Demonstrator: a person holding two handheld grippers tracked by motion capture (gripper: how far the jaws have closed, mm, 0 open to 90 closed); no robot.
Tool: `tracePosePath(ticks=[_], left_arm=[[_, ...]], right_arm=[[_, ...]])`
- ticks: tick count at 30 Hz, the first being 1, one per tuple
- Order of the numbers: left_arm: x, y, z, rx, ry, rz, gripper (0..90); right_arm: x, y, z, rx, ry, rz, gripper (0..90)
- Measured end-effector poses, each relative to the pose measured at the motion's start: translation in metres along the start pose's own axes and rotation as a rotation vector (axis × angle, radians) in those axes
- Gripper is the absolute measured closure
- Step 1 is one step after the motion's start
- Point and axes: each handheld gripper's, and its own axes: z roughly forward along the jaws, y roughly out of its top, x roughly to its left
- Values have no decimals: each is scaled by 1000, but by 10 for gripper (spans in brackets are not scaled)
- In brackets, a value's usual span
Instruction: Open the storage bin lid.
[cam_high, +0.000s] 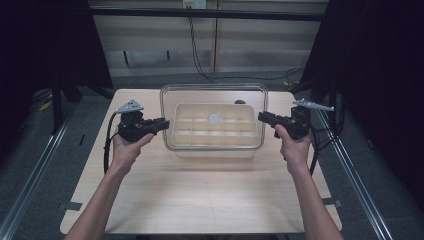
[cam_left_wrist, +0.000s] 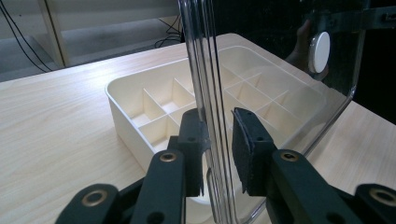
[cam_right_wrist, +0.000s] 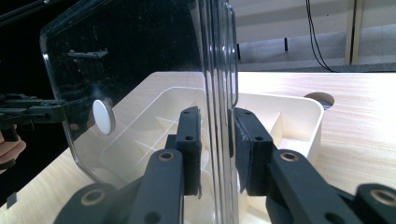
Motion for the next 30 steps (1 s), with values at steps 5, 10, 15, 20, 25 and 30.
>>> tracePosePath(ticks=[5,10,15,20,25,30], left_arm=[[-4,-5,-4,-5,-3,-2,743],[-5,-11,-7,-6,-4,-7,745],[-7,-17,-8,-4,0,-11,746],[-8,-22,-9,14,0,-6,746],[-12,-27,-11,30,-8,10,746],[-13,-34,-12,42,-11,6,748]], right_arm=[[1,-4,-2,1,9,10,735],[3,-9,-4,4,17,3,735],[6,-12,-6,6,26,0,735],[7,-18,-8,11,29,2,736],[9,-24,-11,16,33,-1,737],[10,-29,-13,21,37,-6,738]])
